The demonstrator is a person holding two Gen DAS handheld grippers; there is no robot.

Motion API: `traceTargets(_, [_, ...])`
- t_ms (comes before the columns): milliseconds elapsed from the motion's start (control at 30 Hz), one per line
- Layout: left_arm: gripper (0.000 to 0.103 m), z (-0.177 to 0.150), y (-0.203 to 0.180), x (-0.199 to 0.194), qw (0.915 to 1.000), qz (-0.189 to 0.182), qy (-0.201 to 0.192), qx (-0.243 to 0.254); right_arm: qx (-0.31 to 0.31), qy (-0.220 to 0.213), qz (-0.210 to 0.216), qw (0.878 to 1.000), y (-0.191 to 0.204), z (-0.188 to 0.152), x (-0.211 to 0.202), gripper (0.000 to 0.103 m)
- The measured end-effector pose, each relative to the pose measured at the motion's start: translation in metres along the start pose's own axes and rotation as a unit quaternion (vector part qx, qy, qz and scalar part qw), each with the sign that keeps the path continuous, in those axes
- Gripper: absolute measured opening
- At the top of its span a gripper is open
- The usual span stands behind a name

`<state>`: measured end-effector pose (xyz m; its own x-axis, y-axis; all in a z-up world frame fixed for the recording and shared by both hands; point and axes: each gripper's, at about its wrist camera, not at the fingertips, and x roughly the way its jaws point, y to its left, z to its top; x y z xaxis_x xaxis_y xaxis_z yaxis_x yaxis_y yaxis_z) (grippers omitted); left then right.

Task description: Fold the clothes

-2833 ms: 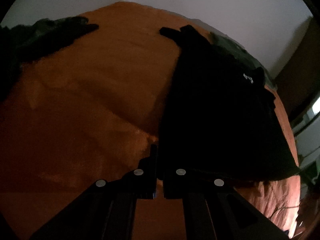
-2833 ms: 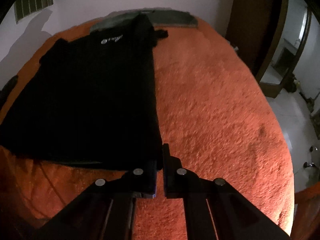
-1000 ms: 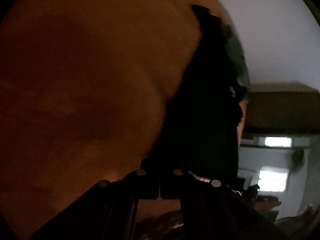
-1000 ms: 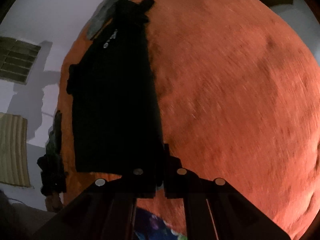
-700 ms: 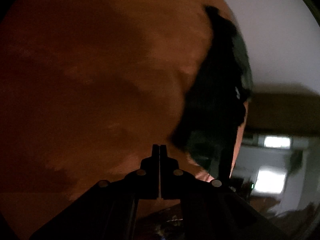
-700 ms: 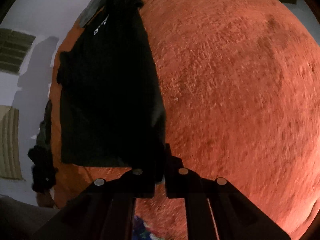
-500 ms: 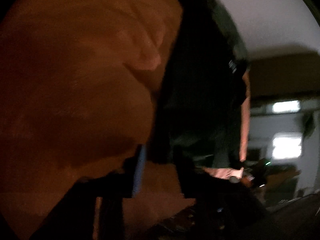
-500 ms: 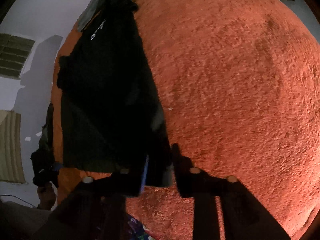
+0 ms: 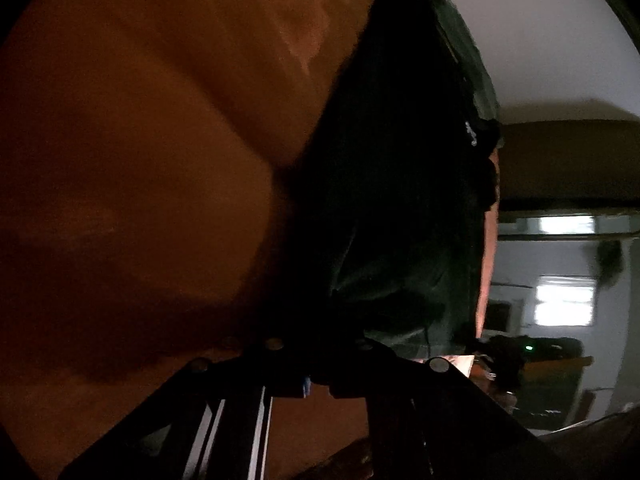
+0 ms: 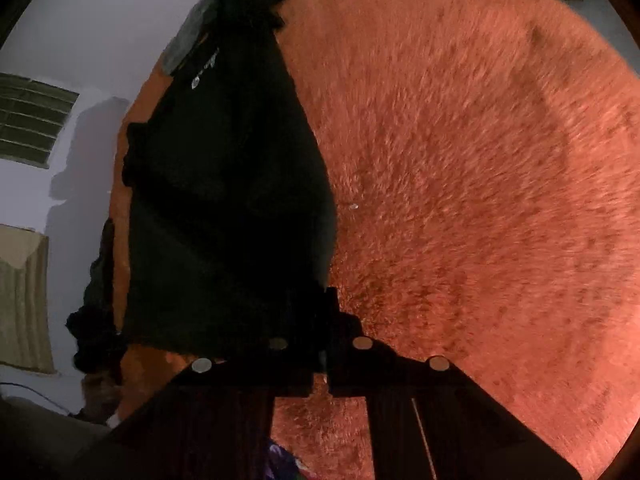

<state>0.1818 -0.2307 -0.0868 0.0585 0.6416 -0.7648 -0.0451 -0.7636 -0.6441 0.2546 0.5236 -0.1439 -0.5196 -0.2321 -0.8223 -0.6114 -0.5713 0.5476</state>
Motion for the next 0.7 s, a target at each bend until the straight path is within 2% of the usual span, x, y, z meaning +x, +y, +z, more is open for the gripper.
traceTargets(133, [0.005, -0.017, -0.018, -0.018, 0.9988, 0.035, 0.009, 0.031, -0.002, 0.015, -0.018, 1.000, 0.011, -0.015, -0.002, 0.002])
traceTargets(200, [0.005, -0.027, -0.009, -0.019, 0.9982, 0.046, 0.021, 0.033, 0.005, 0.019, -0.023, 1.000, 0.011, -0.019, -0.003, 0.002])
traceTargets(333, [0.005, -0.043, 0.022, -0.009, 0.9981, 0.043, 0.043, -0.009, 0.041, 0.036, -0.025, 0.998, -0.006, -0.030, 0.000, 0.002])
traceTargets(367, [0.005, -0.045, 0.027, -0.008, 0.9981, 0.036, 0.041, -0.030, 0.047, 0.040, -0.022, 0.998, -0.009, -0.033, 0.001, 0.002])
traceTargets(433, [0.005, -0.046, 0.026, -0.014, 0.9985, 0.020, 0.030, -0.039, 0.044, 0.036, -0.019, 0.998, -0.011, -0.035, 0.003, 0.002])
traceTargets(533, [0.005, -0.042, 0.018, -0.012, 0.9990, 0.034, 0.030, 0.002, 0.040, 0.031, -0.014, 0.999, -0.014, -0.037, 0.005, 0.002])
traceTargets(633, [0.009, -0.037, 0.014, 0.000, 0.9980, 0.048, 0.038, 0.016, 0.048, 0.045, -0.012, 0.998, -0.023, -0.036, 0.017, 0.004])
traceTargets(700, [0.010, -0.039, 0.013, -0.005, 0.9963, 0.069, 0.043, 0.029, 0.053, 0.048, -0.012, 0.997, -0.019, -0.033, 0.018, 0.008])
